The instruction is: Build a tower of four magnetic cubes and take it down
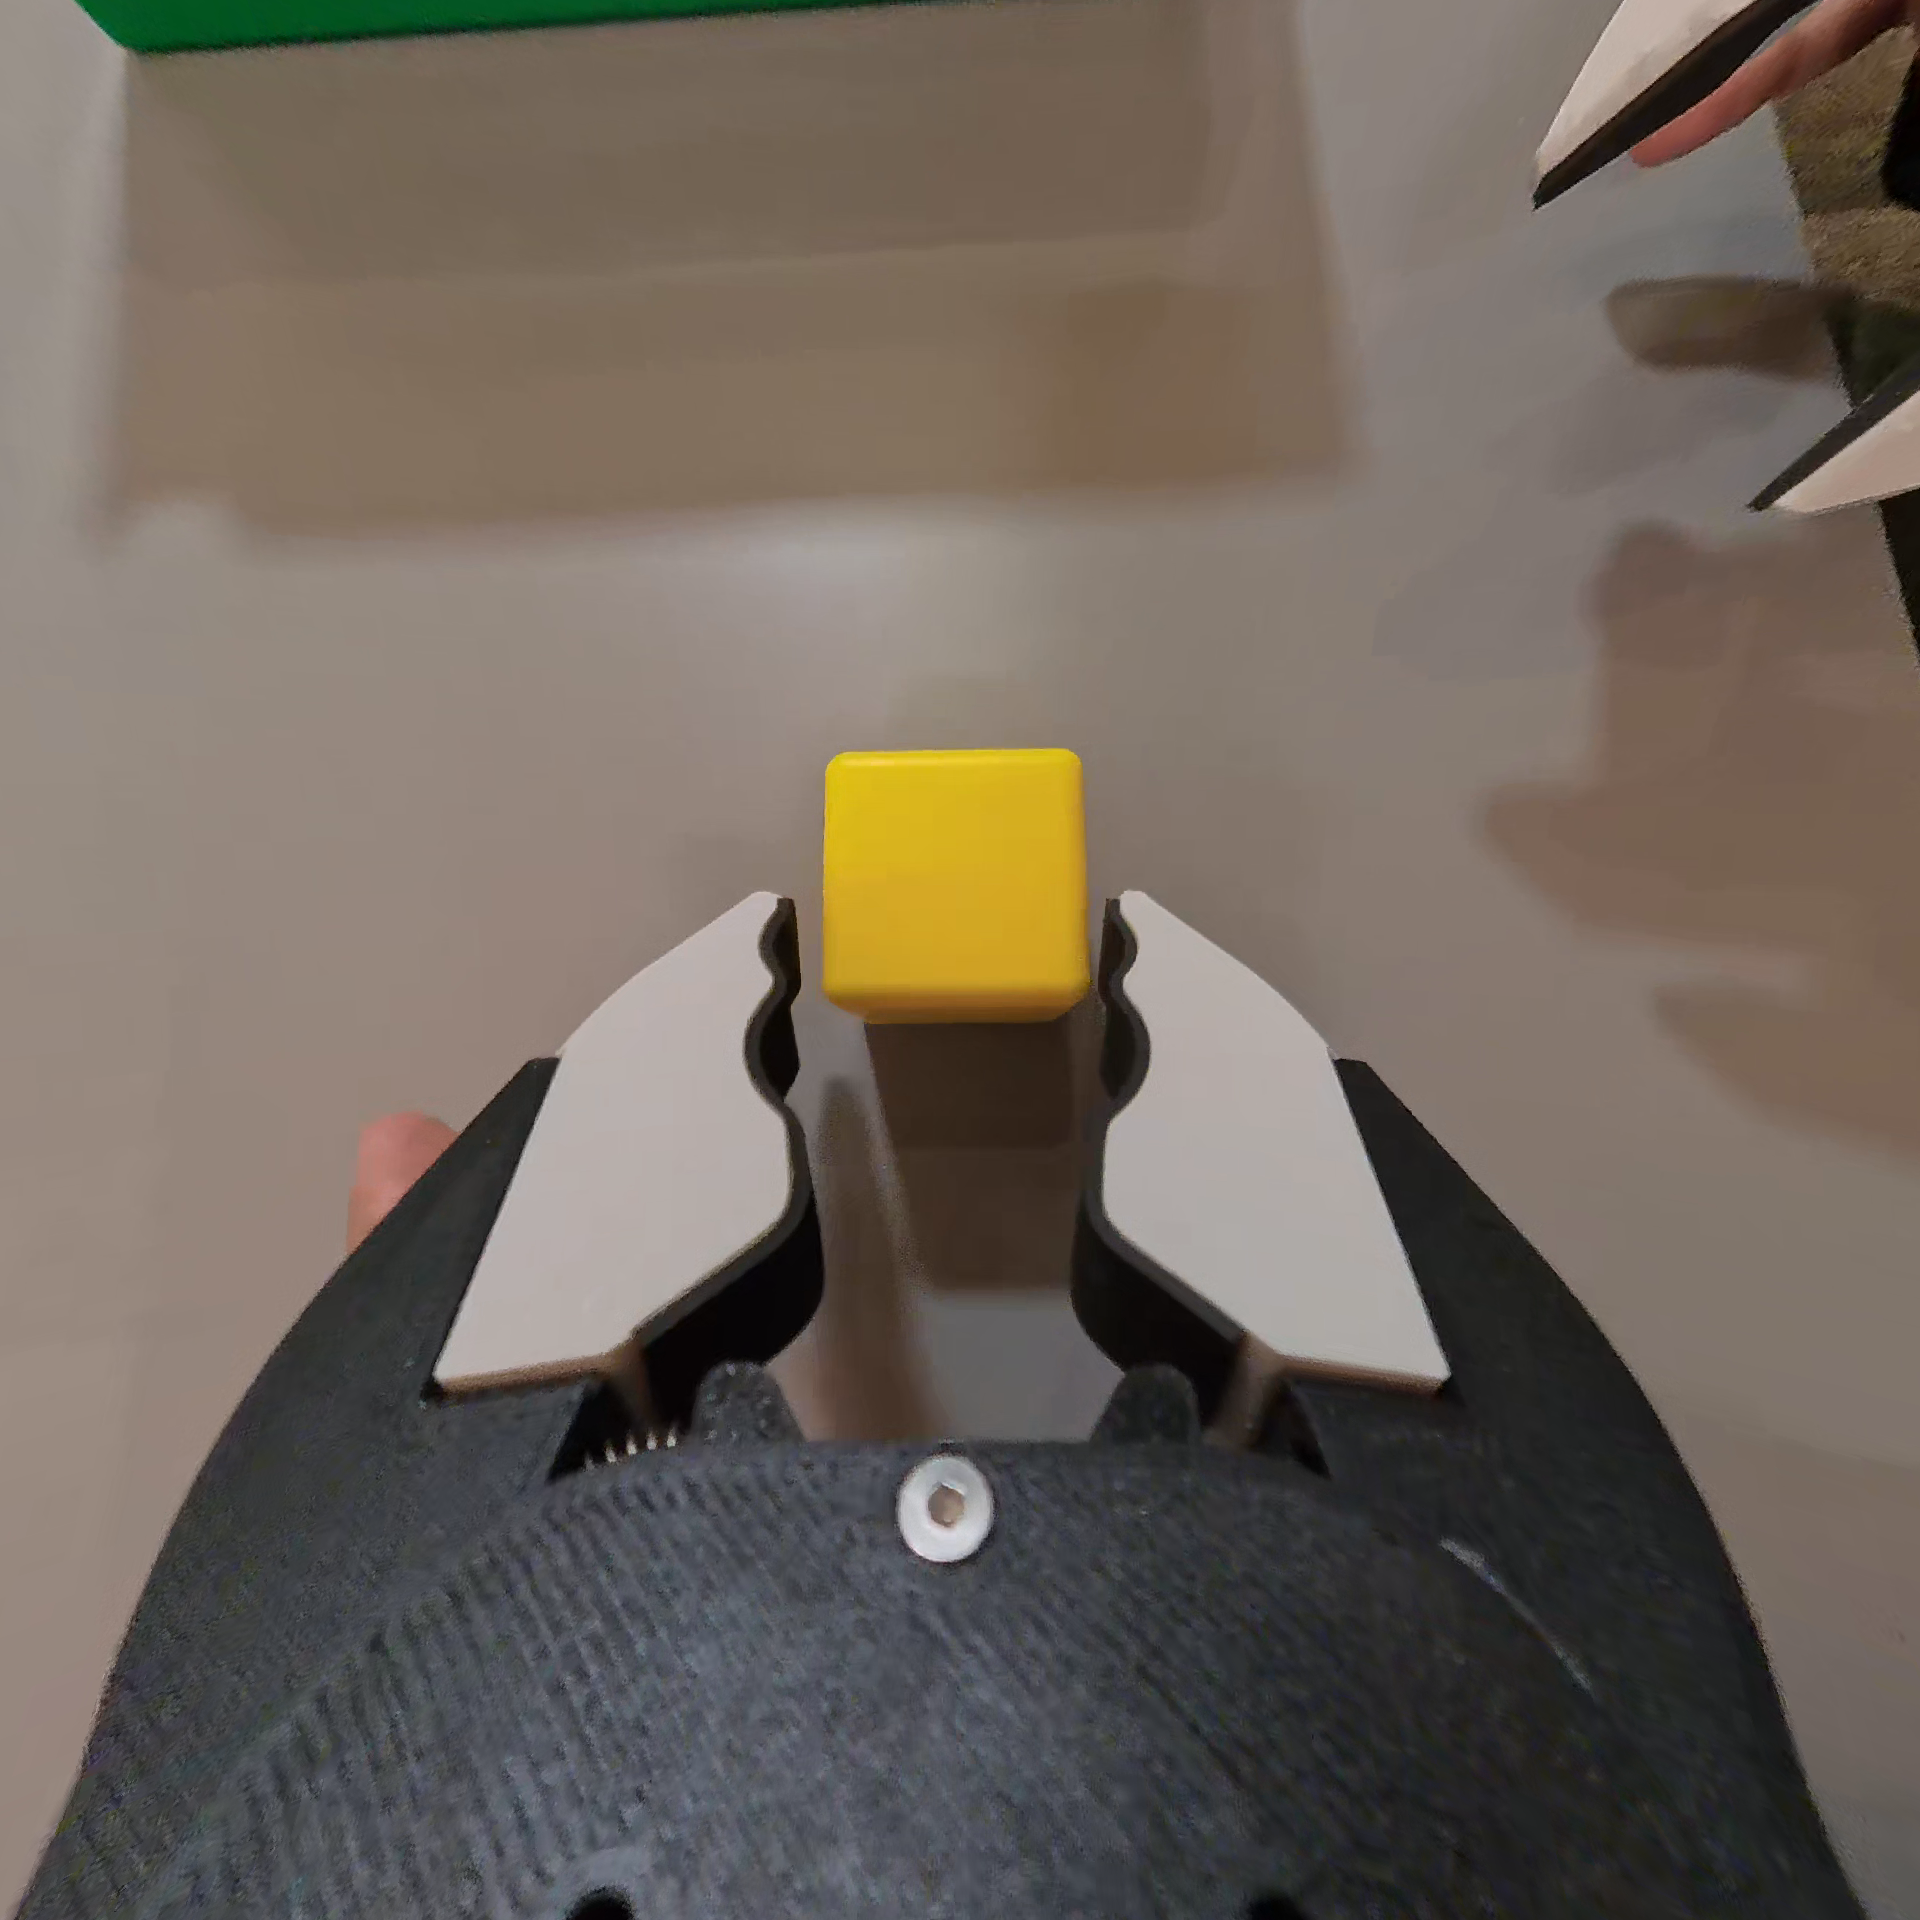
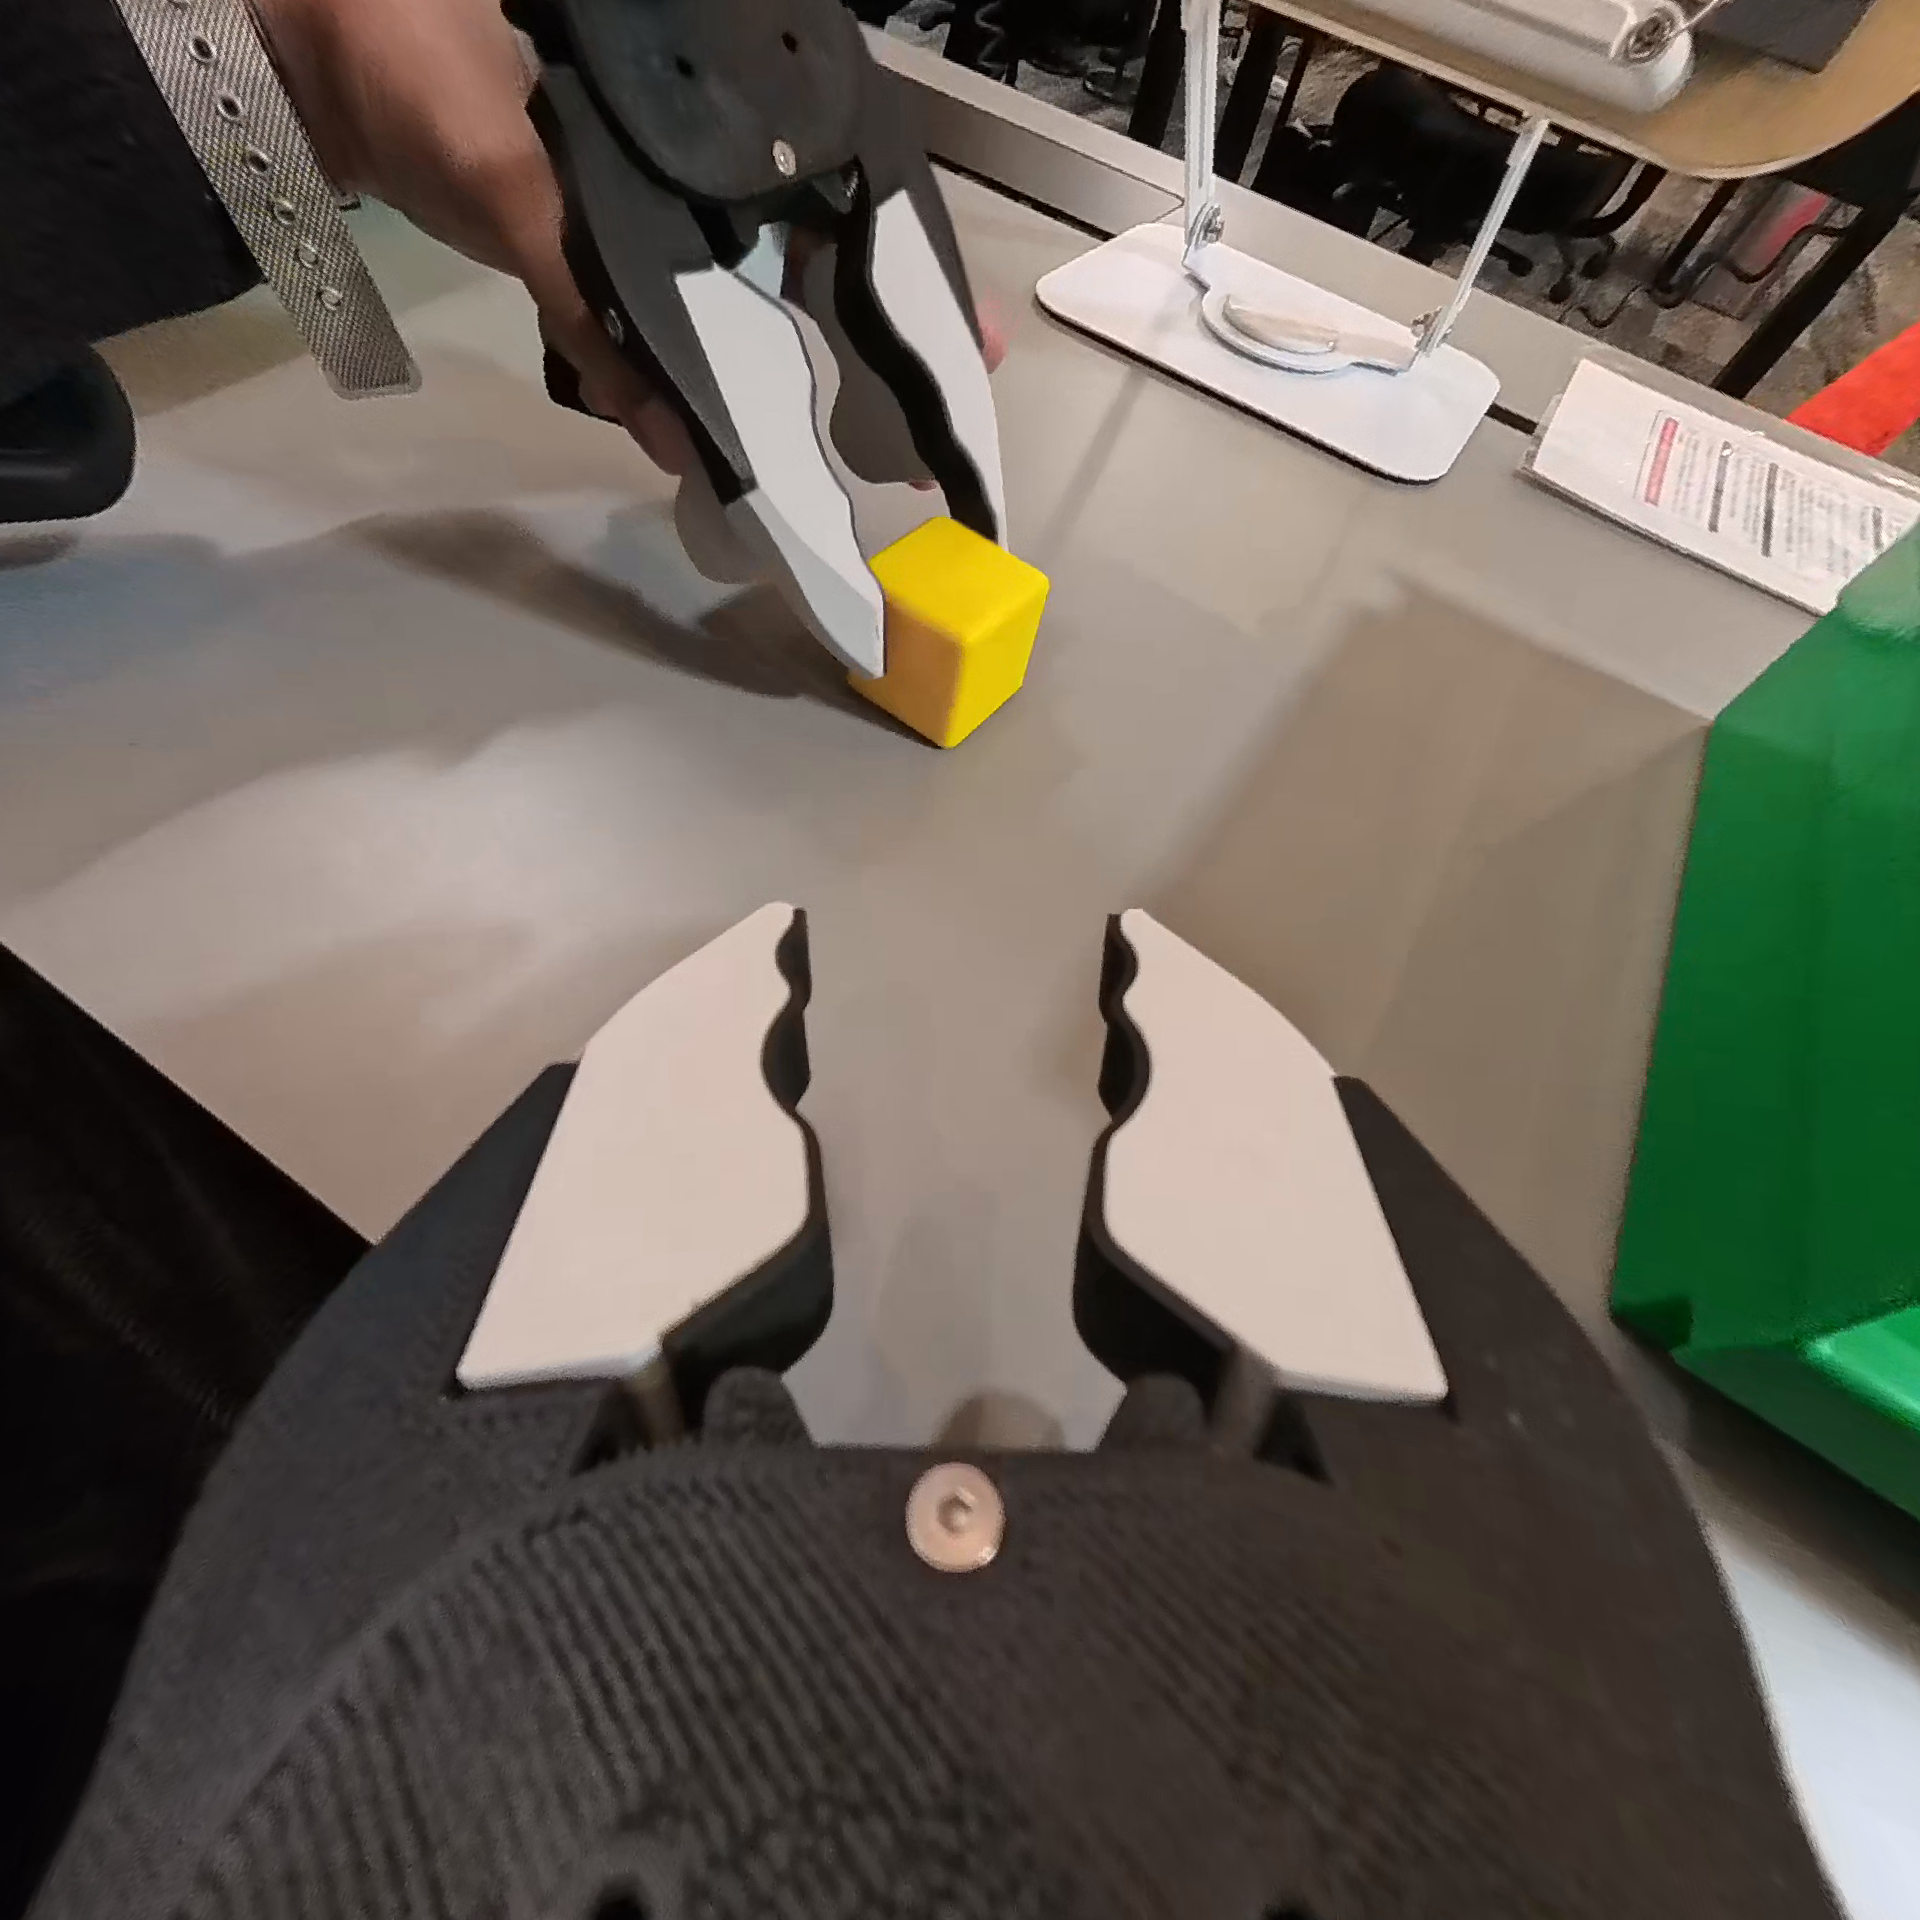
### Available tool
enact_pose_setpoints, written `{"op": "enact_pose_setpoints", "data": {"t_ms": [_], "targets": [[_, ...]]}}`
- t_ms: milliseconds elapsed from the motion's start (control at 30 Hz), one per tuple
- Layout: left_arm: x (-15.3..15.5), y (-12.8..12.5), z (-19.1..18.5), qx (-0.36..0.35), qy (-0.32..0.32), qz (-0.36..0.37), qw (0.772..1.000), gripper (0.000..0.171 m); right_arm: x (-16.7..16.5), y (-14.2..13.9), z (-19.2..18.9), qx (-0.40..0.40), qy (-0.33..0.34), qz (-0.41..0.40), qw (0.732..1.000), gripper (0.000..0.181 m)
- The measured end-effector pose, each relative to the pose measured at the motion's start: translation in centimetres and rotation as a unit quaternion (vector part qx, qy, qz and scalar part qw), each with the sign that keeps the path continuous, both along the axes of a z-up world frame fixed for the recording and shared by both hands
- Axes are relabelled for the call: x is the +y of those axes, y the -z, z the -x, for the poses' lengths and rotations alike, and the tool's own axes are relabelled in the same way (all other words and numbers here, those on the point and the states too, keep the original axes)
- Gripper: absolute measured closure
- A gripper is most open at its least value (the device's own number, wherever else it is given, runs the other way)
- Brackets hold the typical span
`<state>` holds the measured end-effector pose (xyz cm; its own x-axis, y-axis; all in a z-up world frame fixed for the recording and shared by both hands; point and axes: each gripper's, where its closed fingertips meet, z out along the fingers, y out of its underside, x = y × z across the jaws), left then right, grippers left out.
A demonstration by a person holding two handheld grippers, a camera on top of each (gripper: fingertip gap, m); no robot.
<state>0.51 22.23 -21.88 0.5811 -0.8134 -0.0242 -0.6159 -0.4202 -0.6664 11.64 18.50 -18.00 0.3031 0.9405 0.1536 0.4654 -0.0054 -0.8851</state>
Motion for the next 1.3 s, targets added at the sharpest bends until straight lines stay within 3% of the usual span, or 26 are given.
{"op": "enact_pose_setpoints", "data": {"t_ms": [500,567,700,833,900,1000,1133,1300], "targets": [[-1.4,0.2,1.4,0.006,-0.030,0.010,0.999,0.113,-0.2,-0.2,1.2,0.002,-0.019,-0.004,1.000,0.126],[-1.7,-0.3,1.4,0.007,-0.039,0.013,0.999,0.101,0.0,-0.2,1.3,-0.001,-0.019,-0.008,1.000,0.126],[-1.9,-2.4,1.2,0.009,-0.056,-0.020,0.998,0.095,0.3,-0.4,1.6,-0.005,-0.017,-0.020,1.000,0.128],[-1.5,-5.0,3.8,0.024,-0.134,-0.071,0.988,0.094,0.2,-0.6,2.7,0.000,-0.033,-0.019,0.999,0.128],[-1.5,-6.6,6.6,0.042,-0.207,-0.092,0.973,0.094,0.2,-0.7,3.4,-0.003,-0.041,-0.027,0.999,0.129],[-3.7,-8.3,12.4,0.112,-0.334,-0.076,0.933,0.095,-0.1,-0.7,4.8,-0.011,-0.058,-0.046,0.997,0.130],[-9.8,-10.0,18.9,0.155,-0.481,-0.022,0.862,0.094,-1.4,-0.7,7.1,-0.018,-0.098,-0.063,0.993,0.130],[-17.2,-10.3,25.7,0.158,-0.609,-0.002,0.778,0.102,-3.7,-0.5,9.9,-0.027,-0.155,-0.087,0.984,0.130]]}}
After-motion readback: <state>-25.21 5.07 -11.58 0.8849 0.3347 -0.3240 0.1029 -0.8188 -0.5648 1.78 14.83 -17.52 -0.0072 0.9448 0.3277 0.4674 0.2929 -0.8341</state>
